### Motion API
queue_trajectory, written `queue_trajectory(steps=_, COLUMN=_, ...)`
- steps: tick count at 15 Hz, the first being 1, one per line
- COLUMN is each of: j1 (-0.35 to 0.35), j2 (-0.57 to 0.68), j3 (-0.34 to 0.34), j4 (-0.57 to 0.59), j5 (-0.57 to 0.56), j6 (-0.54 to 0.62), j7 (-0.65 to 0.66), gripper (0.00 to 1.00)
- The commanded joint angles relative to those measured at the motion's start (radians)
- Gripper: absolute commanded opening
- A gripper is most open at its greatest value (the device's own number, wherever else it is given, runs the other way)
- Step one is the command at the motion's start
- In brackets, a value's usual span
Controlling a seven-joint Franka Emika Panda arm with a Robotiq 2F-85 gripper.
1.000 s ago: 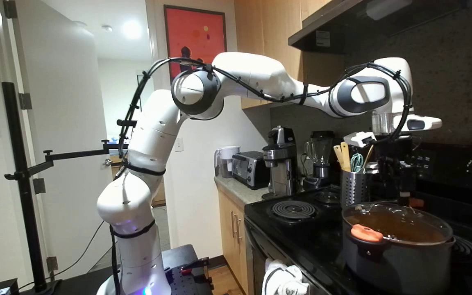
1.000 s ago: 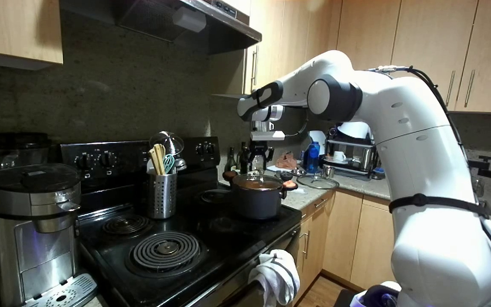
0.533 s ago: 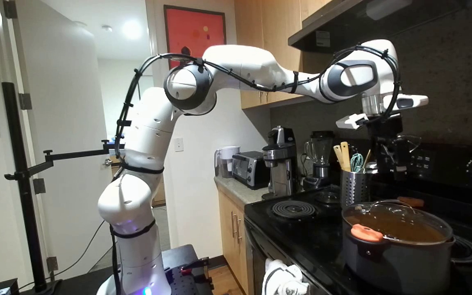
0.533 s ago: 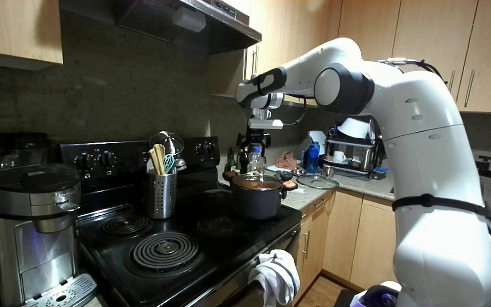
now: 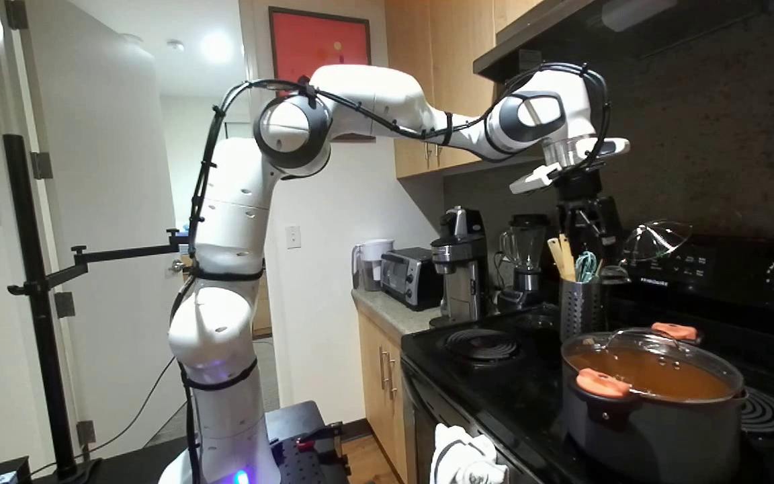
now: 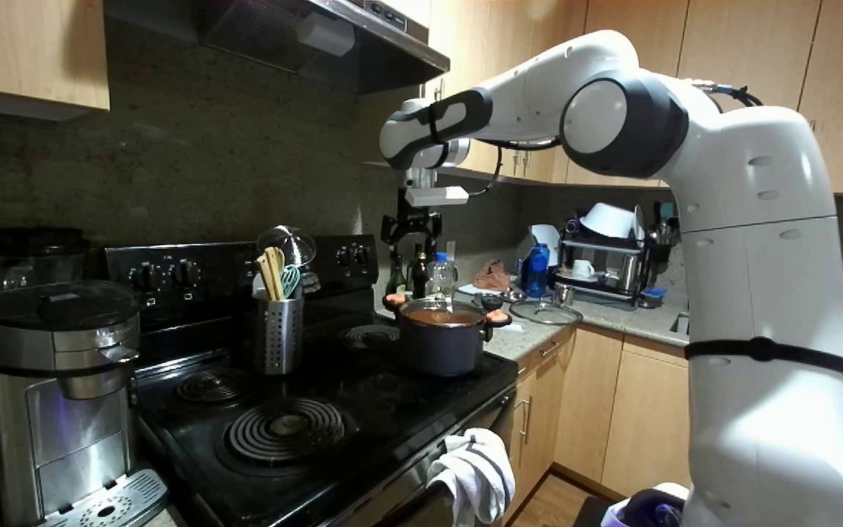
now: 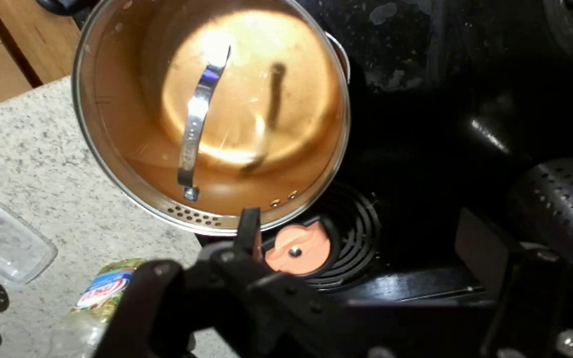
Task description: Take the lid from the stove and place it on the black pot
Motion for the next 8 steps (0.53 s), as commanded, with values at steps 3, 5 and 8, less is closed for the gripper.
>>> queue_trajectory(steps=3, j1=0.056, j2=-0.186, j3=0.048, j4=-0.238, j5=-0.11, j6=0.048, j7=-0.058, gripper=1.0)
queue_trajectory(steps=5, j1=0.067, j2=-0.242, j3=0.063, j4=-0.311, j5=-0.13, j6=0.066, j7=-0.085, gripper=1.0)
queue_trajectory(steps=8, j1=0.076, j2=-0.319, j3=0.082, j4=-0.419, j5=-0.128, j6=0.105, j7=-0.141, gripper=1.0)
